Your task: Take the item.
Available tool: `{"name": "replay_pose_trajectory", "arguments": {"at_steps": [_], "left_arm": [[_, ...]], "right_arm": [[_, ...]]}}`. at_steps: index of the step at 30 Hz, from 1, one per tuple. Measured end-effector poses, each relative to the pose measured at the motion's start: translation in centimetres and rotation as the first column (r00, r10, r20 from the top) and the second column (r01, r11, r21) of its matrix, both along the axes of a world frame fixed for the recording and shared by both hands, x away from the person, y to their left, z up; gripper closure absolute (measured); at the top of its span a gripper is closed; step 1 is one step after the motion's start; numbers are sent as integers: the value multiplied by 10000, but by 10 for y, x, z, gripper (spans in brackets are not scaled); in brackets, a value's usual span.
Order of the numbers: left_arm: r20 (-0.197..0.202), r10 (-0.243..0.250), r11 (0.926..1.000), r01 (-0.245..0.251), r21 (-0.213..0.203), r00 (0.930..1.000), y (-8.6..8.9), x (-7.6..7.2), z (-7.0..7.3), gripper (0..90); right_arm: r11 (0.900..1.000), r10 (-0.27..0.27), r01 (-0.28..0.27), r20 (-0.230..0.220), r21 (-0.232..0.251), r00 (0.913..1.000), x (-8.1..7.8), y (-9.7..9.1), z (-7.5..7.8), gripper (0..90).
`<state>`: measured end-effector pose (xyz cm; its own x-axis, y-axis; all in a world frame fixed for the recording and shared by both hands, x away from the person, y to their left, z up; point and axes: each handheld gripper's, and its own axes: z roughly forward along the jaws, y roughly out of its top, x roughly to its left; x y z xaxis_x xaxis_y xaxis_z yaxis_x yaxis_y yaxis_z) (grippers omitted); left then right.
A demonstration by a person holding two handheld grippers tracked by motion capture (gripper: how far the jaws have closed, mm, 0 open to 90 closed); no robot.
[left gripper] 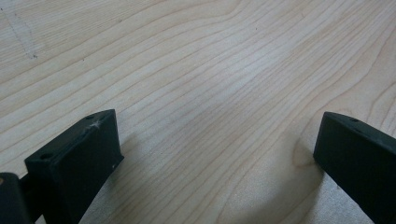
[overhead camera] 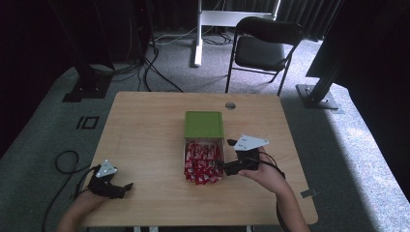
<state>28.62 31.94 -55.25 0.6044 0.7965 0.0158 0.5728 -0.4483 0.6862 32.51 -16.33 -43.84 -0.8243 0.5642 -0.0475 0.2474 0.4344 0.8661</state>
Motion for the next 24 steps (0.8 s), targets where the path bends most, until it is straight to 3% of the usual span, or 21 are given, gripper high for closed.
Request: {"name": "replay_pose_trajectory", "arguments": {"at_steps": [13,24], "left_arm": [[-3,-31,10000,31,-6,10000,0,0,0,15],[2,-33,10000,33,0,10000,0,0,0,15]], "right_arm": [[9938,1083,-1086,-139,-236,9940,3,38,-7,143],[9859,1560,-1575,-298,-561,9873,6,60,-16,163]]}}
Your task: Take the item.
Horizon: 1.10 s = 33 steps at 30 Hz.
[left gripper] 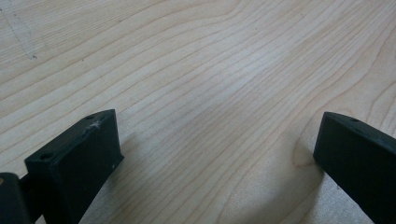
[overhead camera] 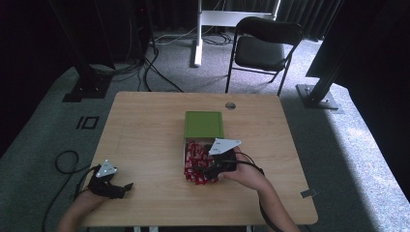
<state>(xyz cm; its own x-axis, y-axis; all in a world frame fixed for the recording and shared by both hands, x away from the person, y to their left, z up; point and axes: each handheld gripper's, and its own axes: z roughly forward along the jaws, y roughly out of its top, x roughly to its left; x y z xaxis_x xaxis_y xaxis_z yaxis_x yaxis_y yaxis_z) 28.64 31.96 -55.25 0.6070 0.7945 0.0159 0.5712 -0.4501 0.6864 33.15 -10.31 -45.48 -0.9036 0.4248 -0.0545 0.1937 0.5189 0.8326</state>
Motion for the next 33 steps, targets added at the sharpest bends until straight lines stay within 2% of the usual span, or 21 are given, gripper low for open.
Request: {"name": "replay_pose_trajectory", "arguments": {"at_steps": [5,10,15,22,23,25,31,33], "left_arm": [[1,-1,10000,1,2,10000,0,0,0,15],[4,-9,10000,9,9,10000,0,0,0,15],[-2,-5,10000,5,1,10000,0,0,0,15],[-8,-12,10000,12,14,10000,0,0,0,15],[-8,-19,10000,19,20,10000,0,0,0,15],[-11,-19,10000,19,22,10000,0,0,0,15],[-7,-16,10000,16,20,10000,0,0,0,15],[-11,-16,10000,16,20,10000,0,0,0,15]], "right_arm": [[9998,-204,204,81,5,9998,6,4,-1,253],[9978,-224,249,408,-609,9989,12,8,-2,402],[9933,-238,326,801,-1108,9965,16,14,-3,445],[9846,-241,422,1074,-1694,9939,21,24,-6,492],[9828,-269,461,1084,-1788,9937,21,25,-6,495],[9820,-478,621,833,-1784,9954,24,28,-7,530],[9692,-672,876,949,-2301,9932,30,35,-9,581],[9642,-726,873,672,-2504,9951,33,37,-12,589]]}}
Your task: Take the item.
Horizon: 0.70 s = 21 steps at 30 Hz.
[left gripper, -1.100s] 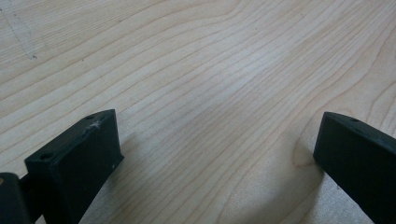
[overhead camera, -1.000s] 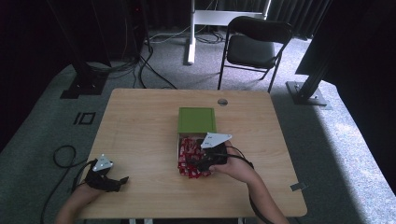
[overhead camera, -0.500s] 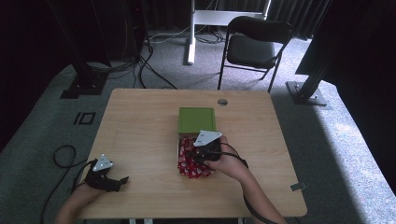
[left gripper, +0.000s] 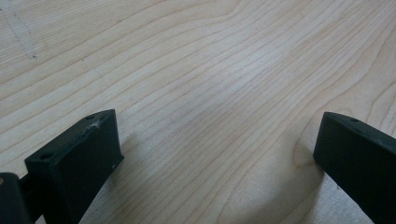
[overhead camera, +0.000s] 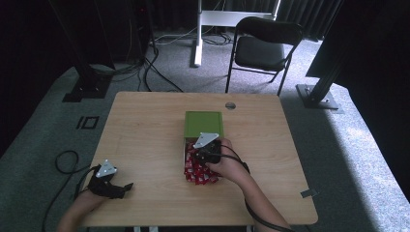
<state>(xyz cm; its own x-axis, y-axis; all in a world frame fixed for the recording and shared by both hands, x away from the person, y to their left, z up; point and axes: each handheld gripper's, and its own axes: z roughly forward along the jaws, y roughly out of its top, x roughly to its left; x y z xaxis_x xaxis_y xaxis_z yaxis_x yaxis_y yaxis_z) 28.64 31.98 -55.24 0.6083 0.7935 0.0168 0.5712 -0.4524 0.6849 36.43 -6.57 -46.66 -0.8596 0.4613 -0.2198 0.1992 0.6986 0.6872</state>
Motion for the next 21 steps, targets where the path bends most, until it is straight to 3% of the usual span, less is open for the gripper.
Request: {"name": "replay_pose_trajectory", "arguments": {"at_steps": [6,10,15,21], "left_arm": [[6,3,10000,-3,-1,10000,0,0,0,15],[4,2,10000,-2,-2,10000,0,0,0,15],[3,3,10000,-3,-4,10000,0,0,0,15],[-4,9,10000,-9,-16,10000,0,0,0,15]], "right_arm": [[9978,-13,19,91,-662,10000,7,4,-1,620],[9965,-9,12,36,-839,10000,10,7,0,636],[9958,-29,40,120,-918,9999,12,11,3,705],[9970,-493,503,177,-594,9986,12,7,7,812]]}}
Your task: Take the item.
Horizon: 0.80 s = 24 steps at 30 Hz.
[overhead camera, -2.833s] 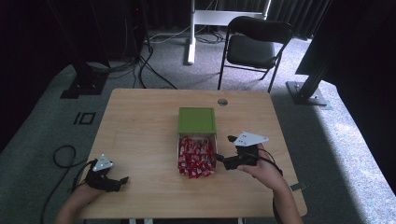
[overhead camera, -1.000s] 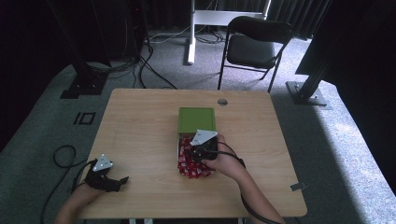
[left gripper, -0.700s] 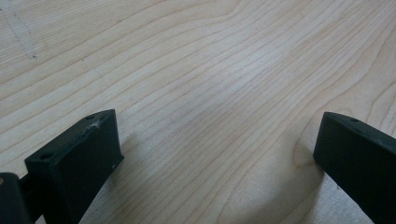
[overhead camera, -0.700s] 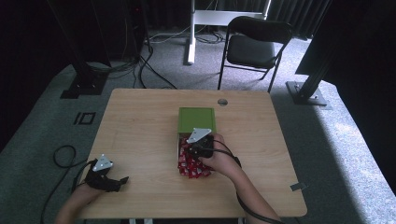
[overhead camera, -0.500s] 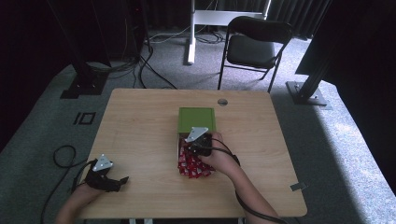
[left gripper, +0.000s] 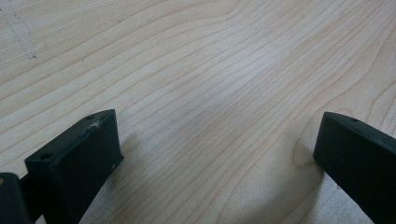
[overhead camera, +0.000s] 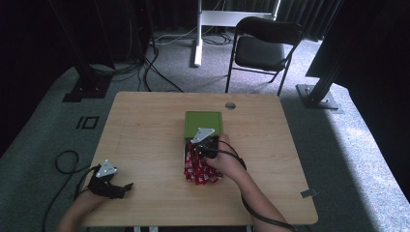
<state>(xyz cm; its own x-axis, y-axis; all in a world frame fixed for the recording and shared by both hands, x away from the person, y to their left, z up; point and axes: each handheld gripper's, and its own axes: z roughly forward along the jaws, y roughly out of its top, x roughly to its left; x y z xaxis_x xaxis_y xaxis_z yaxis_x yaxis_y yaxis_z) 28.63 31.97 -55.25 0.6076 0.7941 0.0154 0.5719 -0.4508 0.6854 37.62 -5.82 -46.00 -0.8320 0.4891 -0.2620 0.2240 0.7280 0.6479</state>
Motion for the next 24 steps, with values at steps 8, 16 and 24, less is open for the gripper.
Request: {"name": "replay_pose_trajectory", "arguments": {"at_steps": [8,16,24], "left_arm": [[2,14,10000,-14,-17,10000,0,0,0,15],[13,5,10000,-5,-8,10000,0,0,0,15],[9,7,10000,-7,-5,10000,0,0,0,15]], "right_arm": [[9931,-398,403,-66,1102,9992,-1,-16,5,825],[9722,-538,546,-97,2277,9985,-12,-30,18,830],[9499,-478,438,54,3096,9988,-20,-40,37,832]]}}
